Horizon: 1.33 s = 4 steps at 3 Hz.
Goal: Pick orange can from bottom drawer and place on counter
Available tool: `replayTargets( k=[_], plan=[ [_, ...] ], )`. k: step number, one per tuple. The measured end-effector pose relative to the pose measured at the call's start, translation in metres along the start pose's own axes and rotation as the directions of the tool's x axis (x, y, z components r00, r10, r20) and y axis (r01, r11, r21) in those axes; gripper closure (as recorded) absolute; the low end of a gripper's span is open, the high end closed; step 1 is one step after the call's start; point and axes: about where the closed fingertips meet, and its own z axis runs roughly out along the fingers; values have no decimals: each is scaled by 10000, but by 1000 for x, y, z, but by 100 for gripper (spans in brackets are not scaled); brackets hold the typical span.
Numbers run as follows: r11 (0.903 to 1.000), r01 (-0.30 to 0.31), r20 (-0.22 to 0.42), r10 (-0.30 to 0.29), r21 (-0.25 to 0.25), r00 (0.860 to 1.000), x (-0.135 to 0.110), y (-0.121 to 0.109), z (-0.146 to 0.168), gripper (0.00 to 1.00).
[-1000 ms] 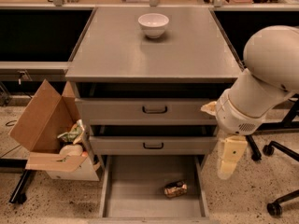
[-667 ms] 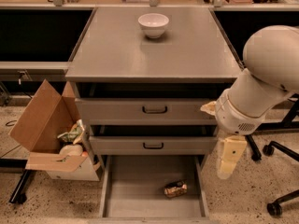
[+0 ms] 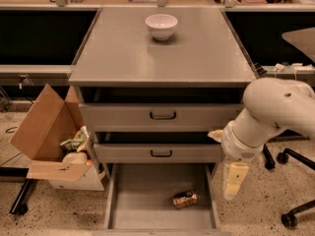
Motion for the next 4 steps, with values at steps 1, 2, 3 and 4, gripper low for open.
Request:
replayTargets(
  k=[1, 2, 3, 4],
  plan=[
    [9997, 208, -192, -210, -127, 9996, 13, -4, 55, 0],
    [9971, 228, -70, -234, -730, 9997, 20, -4, 114, 0],
    [9971, 227, -71, -233, -730, 9997, 20, -4, 114, 0],
    [9985, 94, -276, -109, -545, 9996, 27, -8, 146, 0]
  ],
)
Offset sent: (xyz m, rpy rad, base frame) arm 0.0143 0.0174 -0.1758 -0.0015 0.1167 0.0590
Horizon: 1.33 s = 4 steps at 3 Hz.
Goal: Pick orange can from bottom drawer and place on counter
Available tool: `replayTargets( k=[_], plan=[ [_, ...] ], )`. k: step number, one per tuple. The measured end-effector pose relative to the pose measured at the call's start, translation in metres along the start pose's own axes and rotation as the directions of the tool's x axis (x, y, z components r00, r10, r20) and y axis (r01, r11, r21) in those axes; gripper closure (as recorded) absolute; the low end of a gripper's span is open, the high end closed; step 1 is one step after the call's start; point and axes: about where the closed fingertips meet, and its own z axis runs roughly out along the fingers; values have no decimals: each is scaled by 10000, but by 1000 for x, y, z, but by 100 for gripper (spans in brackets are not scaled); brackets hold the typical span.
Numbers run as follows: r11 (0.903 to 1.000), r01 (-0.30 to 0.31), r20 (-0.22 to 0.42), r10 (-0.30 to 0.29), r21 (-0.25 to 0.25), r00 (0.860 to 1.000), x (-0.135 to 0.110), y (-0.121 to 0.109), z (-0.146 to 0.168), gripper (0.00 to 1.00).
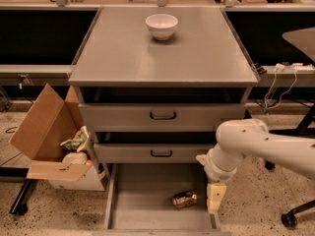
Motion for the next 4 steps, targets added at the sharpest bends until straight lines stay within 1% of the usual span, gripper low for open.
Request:
replayTargets(
  k=[1, 2, 3, 4],
  plan=[
    [9994, 251, 282, -257, 229, 9993, 9, -15, 74, 0],
    [9985, 487, 516, -500, 259, 9974, 11, -22, 118, 0],
    [9980, 623, 1145, -612, -63, 9915, 14, -34, 178, 0],
    [9976, 651, 1673, -600, -252, 9841, 20, -50, 216, 0]
  ],
)
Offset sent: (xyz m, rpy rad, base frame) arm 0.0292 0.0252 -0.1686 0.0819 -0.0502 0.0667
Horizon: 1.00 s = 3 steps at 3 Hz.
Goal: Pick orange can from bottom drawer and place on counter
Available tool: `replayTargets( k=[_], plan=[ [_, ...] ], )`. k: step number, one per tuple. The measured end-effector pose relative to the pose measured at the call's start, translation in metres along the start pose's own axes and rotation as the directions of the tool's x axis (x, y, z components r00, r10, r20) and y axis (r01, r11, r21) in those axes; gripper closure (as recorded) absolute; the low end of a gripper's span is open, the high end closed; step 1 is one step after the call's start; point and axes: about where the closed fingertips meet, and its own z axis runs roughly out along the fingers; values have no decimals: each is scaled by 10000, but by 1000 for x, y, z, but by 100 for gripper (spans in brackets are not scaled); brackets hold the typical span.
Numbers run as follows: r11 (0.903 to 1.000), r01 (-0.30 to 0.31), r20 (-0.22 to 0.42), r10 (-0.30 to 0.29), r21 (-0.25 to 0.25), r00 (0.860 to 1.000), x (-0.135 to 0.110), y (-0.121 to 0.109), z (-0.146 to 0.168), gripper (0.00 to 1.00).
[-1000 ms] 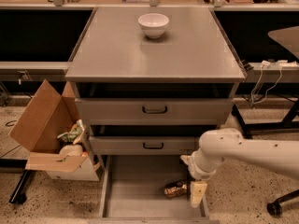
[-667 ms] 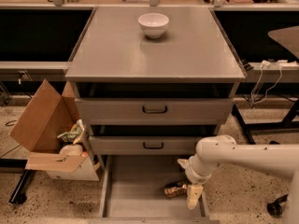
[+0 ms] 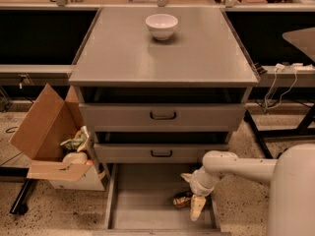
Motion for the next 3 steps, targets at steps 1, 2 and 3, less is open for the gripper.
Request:
replayTargets(
  k=[1, 2, 3],
  plan=[
    [10000, -1, 0, 1, 0, 10000, 0, 0, 0, 0],
    [9997, -201, 60, 200, 105, 9998, 18, -12, 16, 0],
    [9983, -521, -98, 523, 264, 9986, 52, -35, 52, 0]
  ],
)
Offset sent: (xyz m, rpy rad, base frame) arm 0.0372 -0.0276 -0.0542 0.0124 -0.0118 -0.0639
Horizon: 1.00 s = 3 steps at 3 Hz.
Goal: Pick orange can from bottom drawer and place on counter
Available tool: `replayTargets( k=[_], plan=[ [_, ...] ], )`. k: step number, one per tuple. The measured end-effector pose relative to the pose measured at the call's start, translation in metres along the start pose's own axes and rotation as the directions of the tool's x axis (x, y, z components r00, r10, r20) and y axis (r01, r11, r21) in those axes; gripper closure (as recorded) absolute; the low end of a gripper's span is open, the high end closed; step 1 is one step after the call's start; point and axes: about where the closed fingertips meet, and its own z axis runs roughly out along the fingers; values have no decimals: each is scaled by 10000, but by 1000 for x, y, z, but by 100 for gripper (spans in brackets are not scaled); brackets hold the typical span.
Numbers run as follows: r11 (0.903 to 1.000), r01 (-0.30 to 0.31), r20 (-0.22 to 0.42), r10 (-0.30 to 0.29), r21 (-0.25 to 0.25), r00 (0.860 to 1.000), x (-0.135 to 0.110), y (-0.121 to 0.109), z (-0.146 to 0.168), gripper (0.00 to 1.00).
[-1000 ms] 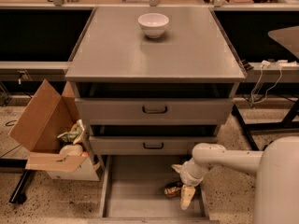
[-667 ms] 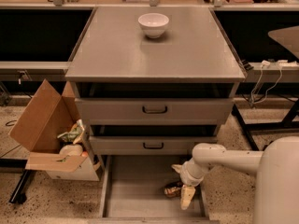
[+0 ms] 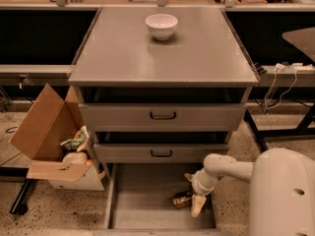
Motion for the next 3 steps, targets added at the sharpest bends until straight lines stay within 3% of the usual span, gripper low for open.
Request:
replayTargets(
  k=[3],
  plan=[
    [9985, -487, -561, 500, 248, 9972, 46, -21, 73, 0]
  ],
)
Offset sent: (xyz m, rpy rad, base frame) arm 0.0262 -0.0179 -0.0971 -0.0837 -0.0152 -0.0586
